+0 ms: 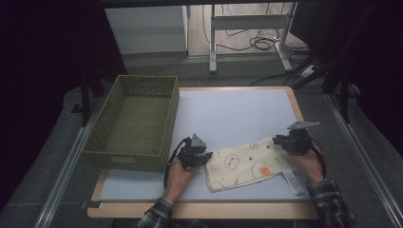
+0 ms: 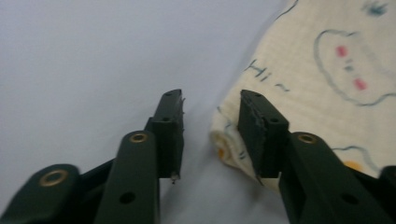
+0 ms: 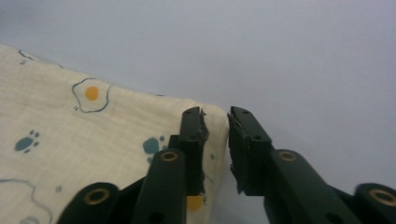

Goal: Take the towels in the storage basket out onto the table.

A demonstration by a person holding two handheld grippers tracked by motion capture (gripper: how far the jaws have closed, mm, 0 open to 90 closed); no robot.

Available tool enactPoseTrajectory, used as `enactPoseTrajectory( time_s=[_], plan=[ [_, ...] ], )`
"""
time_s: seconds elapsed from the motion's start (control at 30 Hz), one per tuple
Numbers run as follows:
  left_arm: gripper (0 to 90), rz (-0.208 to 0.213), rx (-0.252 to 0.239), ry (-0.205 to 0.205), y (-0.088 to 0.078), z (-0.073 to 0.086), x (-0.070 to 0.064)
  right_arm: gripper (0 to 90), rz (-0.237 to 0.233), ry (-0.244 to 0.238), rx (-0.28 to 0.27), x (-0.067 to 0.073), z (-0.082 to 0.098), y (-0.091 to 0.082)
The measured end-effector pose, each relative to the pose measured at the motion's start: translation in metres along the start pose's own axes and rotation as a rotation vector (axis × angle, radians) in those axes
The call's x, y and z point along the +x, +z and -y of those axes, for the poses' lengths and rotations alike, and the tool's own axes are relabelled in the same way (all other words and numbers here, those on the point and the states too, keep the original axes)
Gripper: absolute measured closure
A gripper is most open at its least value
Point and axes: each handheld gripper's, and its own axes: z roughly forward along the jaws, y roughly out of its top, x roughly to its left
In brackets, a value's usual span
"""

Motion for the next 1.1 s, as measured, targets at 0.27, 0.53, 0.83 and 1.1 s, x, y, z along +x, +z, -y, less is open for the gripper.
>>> enactPoseTrajectory(
  time_s=[0.27, 0.53, 0.83, 1.1],
  plan=[
    [41.7, 0.013, -0.009, -0.052, 0.004, 0.001, 0.010, 48.4, -0.042, 0.034, 0.001, 0.005, 0.010, -0.020],
    [36.9, 0.004, -0.008, -0.068, 0.005, 0.002, 0.012, 40.4, -0.074, 0.025, 0.011, 0.023, 0.017, -0.034],
    [28.5, -0.026, -0.002, -0.092, 0.006, 0.002, 0.012, 38.9, -0.135, -0.019, 0.018, 0.054, 0.021, -0.039],
    [20.0, -0.054, 0.010, -0.113, 0.007, 0.001, 0.013, 39.5, -0.200, -0.087, 0.034, 0.083, 0.015, -0.030]
  ],
)
